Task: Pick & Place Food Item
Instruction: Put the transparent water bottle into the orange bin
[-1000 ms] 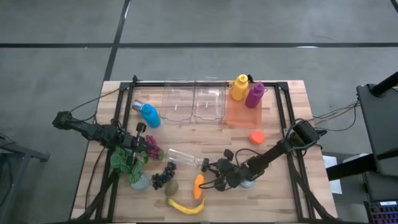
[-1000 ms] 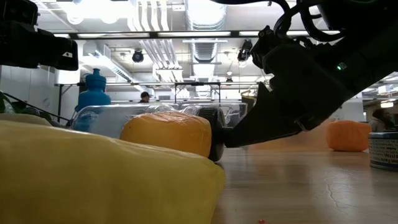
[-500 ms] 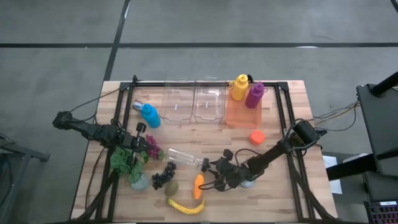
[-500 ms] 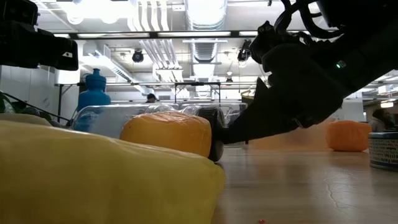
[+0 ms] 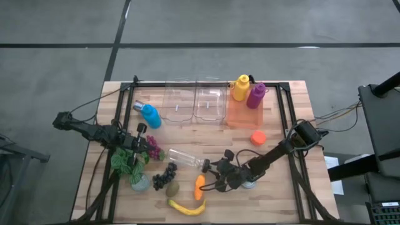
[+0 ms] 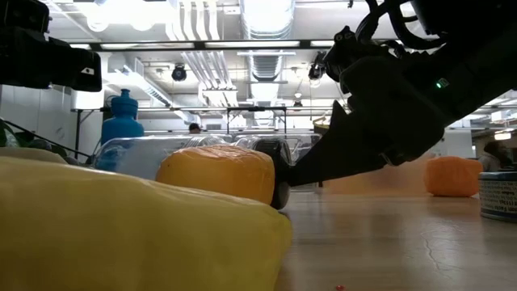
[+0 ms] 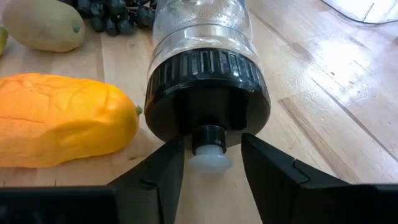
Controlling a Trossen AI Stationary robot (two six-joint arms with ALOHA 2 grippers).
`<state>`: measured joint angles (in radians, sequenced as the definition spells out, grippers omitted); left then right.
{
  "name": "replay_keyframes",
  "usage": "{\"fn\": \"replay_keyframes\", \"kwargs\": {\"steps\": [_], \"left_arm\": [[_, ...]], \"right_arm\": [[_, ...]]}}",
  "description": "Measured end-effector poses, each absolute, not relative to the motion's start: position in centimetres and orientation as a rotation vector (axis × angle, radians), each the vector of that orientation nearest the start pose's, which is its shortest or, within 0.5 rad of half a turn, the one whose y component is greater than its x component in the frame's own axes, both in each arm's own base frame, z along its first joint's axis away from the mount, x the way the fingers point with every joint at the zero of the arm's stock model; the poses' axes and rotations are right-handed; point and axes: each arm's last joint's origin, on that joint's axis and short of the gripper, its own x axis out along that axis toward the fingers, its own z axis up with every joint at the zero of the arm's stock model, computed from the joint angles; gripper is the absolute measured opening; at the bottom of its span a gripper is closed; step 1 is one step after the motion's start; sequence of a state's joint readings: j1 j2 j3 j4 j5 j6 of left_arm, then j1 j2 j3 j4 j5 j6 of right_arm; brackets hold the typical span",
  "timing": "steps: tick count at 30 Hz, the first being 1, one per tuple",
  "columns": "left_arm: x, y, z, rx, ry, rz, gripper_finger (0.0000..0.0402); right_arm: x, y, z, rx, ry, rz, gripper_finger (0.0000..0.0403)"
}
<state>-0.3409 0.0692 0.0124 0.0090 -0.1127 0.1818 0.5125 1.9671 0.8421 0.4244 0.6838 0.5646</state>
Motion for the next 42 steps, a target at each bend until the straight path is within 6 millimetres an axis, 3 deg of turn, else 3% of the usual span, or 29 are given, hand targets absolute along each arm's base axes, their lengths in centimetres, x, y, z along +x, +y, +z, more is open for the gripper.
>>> {"fn": "replay_keyframes", "kwargs": {"steps": [10,17,22,42], "left_arm": [[9.63,-3.07,16.31,0.192,0.026,-0.232,0.0001],[9.63,-3.07,16.31,0.192,0.026,-0.232,0.0001],[9.63,-3.07,16.30,0.192,0.026,-0.232,0.0001],[9.63,-3.07,16.31,0.192,0.026,-0.232,0.0001]], "right_arm": [[31.44,15.58,9.35,0.154,0.507,-0.322,0.0080],[31.42,15.61,9.36,0.152,0.507,-0.321,0.0098],[31.41,15.64,9.36,0.149,0.507,-0.321,0.0079],[31.25,16.01,9.44,0.161,0.500,-0.313,0.0078]]}}
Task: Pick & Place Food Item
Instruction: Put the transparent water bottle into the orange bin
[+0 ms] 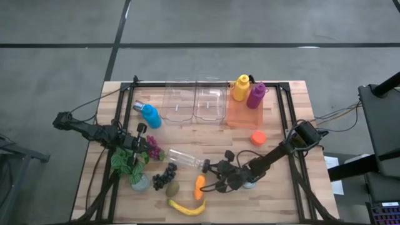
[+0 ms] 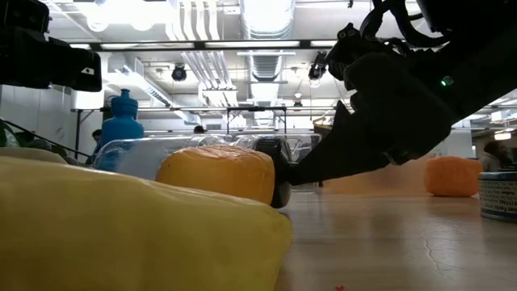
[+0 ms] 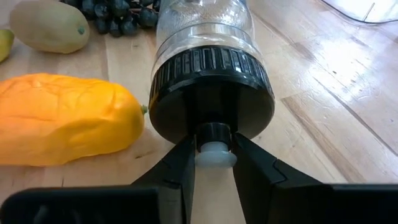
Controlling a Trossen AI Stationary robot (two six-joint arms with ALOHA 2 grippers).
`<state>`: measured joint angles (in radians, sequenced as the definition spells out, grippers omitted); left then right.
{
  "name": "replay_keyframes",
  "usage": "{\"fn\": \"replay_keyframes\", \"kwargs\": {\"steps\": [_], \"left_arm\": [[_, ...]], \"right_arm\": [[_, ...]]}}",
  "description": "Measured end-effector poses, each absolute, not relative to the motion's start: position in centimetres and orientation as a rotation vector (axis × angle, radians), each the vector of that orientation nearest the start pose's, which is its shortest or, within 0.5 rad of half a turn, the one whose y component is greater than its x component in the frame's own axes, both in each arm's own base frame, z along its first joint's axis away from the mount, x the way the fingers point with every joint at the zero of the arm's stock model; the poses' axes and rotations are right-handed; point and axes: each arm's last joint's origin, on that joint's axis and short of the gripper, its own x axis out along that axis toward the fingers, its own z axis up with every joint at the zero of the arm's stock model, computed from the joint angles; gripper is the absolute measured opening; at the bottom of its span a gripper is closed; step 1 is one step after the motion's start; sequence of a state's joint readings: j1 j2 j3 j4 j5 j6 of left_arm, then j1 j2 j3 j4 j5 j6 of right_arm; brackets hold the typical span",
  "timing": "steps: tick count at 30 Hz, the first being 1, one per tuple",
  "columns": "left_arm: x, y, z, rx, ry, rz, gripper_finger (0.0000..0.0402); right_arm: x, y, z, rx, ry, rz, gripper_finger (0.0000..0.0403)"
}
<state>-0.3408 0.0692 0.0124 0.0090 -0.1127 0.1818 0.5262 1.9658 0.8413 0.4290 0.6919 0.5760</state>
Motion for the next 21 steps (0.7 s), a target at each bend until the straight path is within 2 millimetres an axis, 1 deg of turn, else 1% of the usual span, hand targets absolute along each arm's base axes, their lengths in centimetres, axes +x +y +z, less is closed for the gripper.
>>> {"fn": "replay_keyframes", "kwargs": {"steps": [6,9,14,17,21], "left_arm": [[9.6,-3.1,16.3,0.192,0.026,-0.232,0.0001],[9.6,-3.1,16.3,0.192,0.026,-0.232,0.0001],[9.6,-3.1,16.3,0.192,0.026,-0.232,0.0001],[9.6,-3.1,16.3,0.192,0.026,-0.232,0.0001],[9.6,-3.1,16.3,0.192,0.026,-0.232,0.0001]], "right_arm": [[31.0,16.3,10.5,0.165,0.480,-0.310,0.0078],[30.6,16.4,11.6,0.171,0.480,-0.307,0.0078],[29.9,16.0,13.3,0.230,0.495,-0.329,0.0078],[29.4,15.7,14.7,0.266,0.500,-0.336,0.0078],[28.4,15.2,17.1,0.349,0.498,-0.333,0.0078]]}}
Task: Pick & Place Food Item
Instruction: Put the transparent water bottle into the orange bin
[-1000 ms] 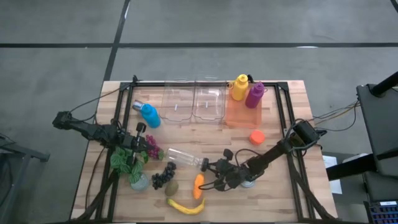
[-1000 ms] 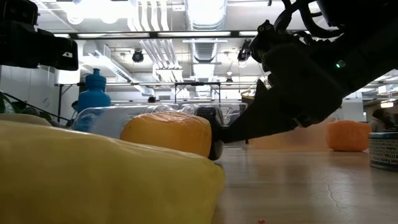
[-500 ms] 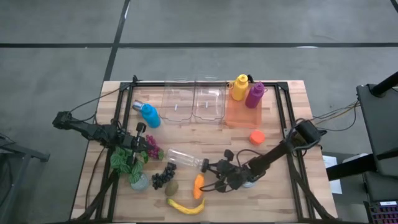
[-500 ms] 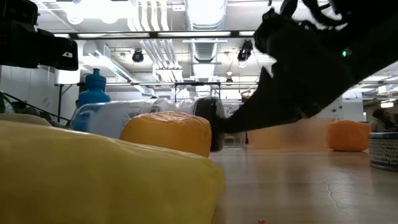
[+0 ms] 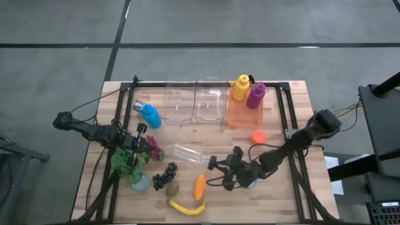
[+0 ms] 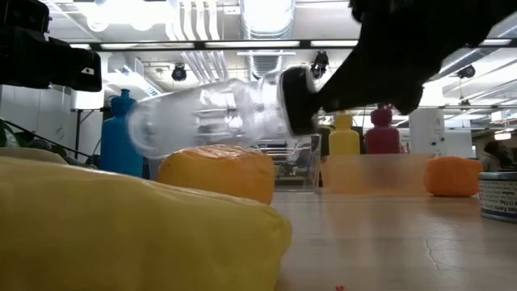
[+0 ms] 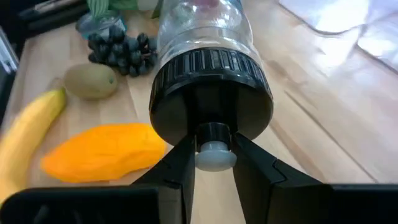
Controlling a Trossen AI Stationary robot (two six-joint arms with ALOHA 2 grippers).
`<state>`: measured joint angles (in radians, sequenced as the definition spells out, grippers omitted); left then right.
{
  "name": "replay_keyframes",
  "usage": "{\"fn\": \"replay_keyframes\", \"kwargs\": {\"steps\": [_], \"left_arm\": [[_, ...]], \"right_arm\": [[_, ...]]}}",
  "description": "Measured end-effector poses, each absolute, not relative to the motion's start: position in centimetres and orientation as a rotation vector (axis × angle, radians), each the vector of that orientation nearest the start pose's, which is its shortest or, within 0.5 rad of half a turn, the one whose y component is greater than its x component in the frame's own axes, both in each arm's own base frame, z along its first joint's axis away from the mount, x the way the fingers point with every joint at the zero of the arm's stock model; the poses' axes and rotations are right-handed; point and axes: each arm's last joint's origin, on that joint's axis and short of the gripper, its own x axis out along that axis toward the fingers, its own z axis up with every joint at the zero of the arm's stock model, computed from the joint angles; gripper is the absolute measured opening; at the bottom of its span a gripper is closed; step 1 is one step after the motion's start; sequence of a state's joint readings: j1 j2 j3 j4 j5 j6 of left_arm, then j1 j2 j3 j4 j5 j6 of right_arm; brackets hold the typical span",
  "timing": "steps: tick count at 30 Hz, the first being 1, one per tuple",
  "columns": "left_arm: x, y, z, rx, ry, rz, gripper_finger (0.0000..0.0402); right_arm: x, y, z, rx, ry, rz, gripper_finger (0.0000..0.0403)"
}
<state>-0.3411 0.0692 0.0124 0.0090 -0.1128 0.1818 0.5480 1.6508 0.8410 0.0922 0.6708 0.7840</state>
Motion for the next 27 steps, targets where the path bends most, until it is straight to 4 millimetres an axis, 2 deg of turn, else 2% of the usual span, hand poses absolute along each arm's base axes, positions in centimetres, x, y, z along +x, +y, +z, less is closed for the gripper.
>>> {"fn": "replay_keyframes", "kwargs": {"steps": [8,14,20,27], "left_arm": [[9.6,-3.1,16.3,0.192,0.026,-0.232,0.0001],[9.6,-3.1,16.3,0.192,0.027,-0.232,0.0001],[9.6,-3.1,16.3,0.192,0.026,-0.232,0.0001],[9.6,-3.1,16.3,0.192,0.026,-0.232,0.0001]], "right_arm": [[25.9,13.8,22.2,0.477,0.515,-0.337,0.0078],[24.2,13.1,26.5,0.553,0.672,-0.338,0.0078],[23.0,12.7,31.5,0.614,0.843,-0.383,0.0078],[20.8,11.4,37.4,0.714,0.918,-0.515,0.0078]]}}
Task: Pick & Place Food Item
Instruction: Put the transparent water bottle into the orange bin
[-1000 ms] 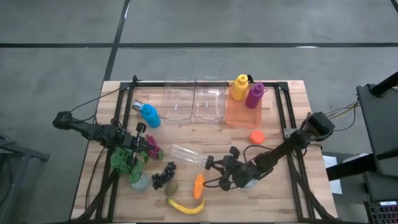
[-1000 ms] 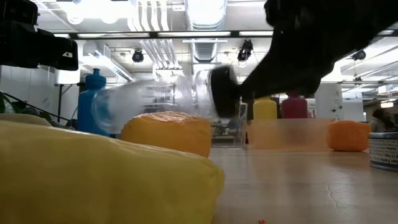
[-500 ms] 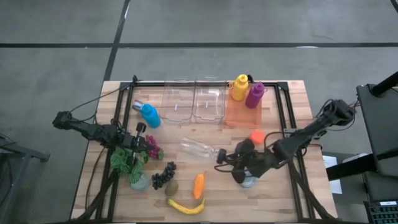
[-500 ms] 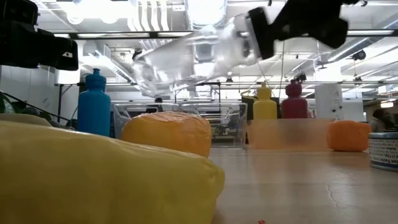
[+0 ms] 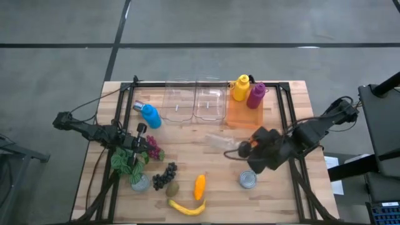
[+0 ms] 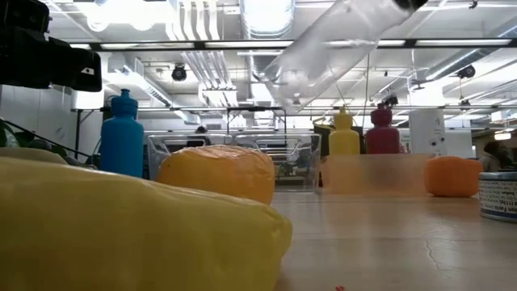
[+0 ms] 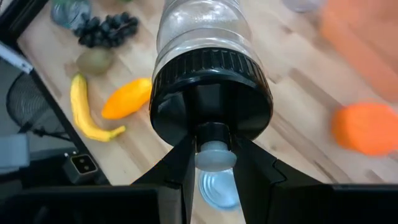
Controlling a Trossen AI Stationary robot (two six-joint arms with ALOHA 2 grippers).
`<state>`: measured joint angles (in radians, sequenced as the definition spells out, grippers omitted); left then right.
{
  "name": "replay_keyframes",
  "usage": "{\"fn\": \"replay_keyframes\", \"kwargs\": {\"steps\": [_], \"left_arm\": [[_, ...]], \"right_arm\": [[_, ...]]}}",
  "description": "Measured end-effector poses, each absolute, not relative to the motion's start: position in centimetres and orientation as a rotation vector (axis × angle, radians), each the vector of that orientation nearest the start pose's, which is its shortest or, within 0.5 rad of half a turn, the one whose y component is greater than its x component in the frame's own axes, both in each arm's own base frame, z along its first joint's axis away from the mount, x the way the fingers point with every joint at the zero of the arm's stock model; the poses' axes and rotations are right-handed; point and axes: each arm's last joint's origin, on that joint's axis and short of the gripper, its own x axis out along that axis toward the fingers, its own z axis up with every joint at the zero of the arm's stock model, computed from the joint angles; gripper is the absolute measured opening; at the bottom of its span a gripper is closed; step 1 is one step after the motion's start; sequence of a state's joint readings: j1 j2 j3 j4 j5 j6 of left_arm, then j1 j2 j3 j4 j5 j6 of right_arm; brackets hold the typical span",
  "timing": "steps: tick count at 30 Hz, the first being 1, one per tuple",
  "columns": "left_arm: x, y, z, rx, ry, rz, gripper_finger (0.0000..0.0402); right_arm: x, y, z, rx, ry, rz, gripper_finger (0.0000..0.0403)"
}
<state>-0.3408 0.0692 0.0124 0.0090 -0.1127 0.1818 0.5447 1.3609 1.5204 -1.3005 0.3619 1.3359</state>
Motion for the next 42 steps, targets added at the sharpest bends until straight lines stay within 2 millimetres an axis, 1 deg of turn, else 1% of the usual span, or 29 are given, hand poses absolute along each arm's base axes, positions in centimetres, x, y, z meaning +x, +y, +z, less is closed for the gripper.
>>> {"fn": "replay_keyframes", "kwargs": {"steps": [4,7,10,15,18,23,30,33,42], "left_arm": [[9.6,-3.1,16.3,0.192,0.026,-0.232,0.0001],[9.6,-3.1,16.3,0.192,0.026,-0.232,0.0001],[9.6,-3.1,16.3,0.192,0.026,-0.232,0.0001],[9.6,-3.1,16.3,0.192,0.026,-0.231,0.0001],[9.6,-3.1,16.3,0.192,0.026,-0.232,0.0001],[9.6,-3.1,16.3,0.192,0.026,-0.231,0.0001],[9.6,-3.1,16.3,0.192,0.026,-0.232,0.0001],[9.6,-3.1,16.3,0.192,0.026,-0.232,0.0001],[9.6,-3.1,16.3,0.192,0.026,-0.232,0.0001]], "right_arm": [[19.5,10.2,40.0,0.779,0.917,-0.600,0.0078],[18.7,9.3,41.3,0.829,0.913,-0.661,0.0078],[18.4,8.6,42.3,0.904,0.900,-0.667,0.0078],[17.6,7.0,43.1,1.005,0.921,-0.656,0.0078],[17.4,6.2,43.2,1.034,0.905,-0.674,0.0078],[17.1,5.3,43.5,1.048,0.890,-0.678,0.0078],[15.5,3.9,44.2,1.158,0.850,-0.685,0.0078],[14.5,3.2,44.3,1.226,0.817,-0.708,0.0078],[11.7,1.8,42.6,1.423,0.761,-0.833,0.0078]]}}
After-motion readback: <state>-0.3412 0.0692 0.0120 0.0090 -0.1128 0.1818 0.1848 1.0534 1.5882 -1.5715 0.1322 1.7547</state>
